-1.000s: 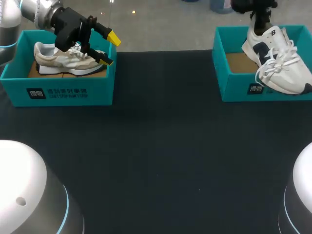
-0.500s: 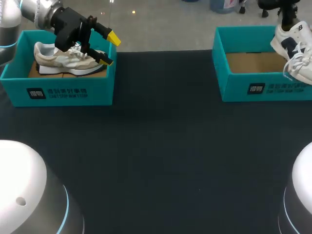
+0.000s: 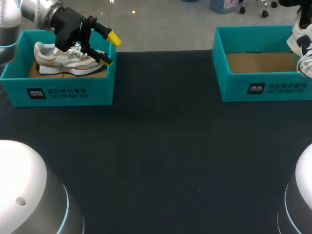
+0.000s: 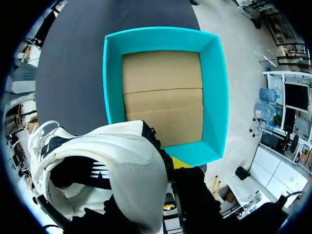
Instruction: Take the shoe out of the shoebox, open the shoe tongue, remove and reinsert the insole, then place the shoe into the shoebox
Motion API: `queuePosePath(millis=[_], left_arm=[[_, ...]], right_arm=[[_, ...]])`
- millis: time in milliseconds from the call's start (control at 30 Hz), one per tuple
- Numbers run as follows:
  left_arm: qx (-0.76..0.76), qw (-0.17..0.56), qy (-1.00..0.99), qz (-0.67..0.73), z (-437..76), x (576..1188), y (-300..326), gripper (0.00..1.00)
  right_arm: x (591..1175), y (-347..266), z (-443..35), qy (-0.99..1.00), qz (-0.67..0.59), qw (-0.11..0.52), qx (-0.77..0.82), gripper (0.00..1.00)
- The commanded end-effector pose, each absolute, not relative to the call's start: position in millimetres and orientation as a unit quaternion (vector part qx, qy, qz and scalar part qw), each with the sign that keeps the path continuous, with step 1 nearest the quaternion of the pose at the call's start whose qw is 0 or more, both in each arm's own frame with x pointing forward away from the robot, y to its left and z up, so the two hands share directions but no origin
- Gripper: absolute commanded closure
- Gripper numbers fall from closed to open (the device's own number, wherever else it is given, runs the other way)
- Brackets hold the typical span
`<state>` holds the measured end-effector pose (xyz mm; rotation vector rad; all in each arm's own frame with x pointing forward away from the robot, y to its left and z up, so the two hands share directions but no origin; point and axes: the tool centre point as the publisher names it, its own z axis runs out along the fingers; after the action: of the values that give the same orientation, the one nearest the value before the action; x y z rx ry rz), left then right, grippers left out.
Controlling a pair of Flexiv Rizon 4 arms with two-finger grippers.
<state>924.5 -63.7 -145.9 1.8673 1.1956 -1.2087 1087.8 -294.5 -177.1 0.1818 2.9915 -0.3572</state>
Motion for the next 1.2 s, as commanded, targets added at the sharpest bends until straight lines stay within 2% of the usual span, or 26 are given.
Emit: queuePosePath(millis=[33, 400, 833, 1200], left_arm=[[0.706, 0.302, 0.451, -0.455, -145.5, 924.5, -63.1, 0.0], [0.706, 0.302, 0.451, -0.455, -145.5, 924.5, -63.1, 0.0], [0.706, 0.302, 0.451, -0.455, -145.5, 924.5, -63.1, 0.0], [0.706, 0.302, 0.451, -0.455, -145.5, 924.5, -63.1, 0.0]], right_arm=[[1091.8, -297.2, -180.4, 0.988, -0.114, 0.05, 0.097, 1.0], [1085.0, -320.2, -178.4, 0.864, -0.081, 0.082, 0.491, 1.0], [1063.4, -334.1, -179.5, 0.665, -0.124, 0.091, 0.73, 1.0], [1049.1, -344.9, -181.0, 0.597, -0.112, 0.068, 0.791, 1.0]])
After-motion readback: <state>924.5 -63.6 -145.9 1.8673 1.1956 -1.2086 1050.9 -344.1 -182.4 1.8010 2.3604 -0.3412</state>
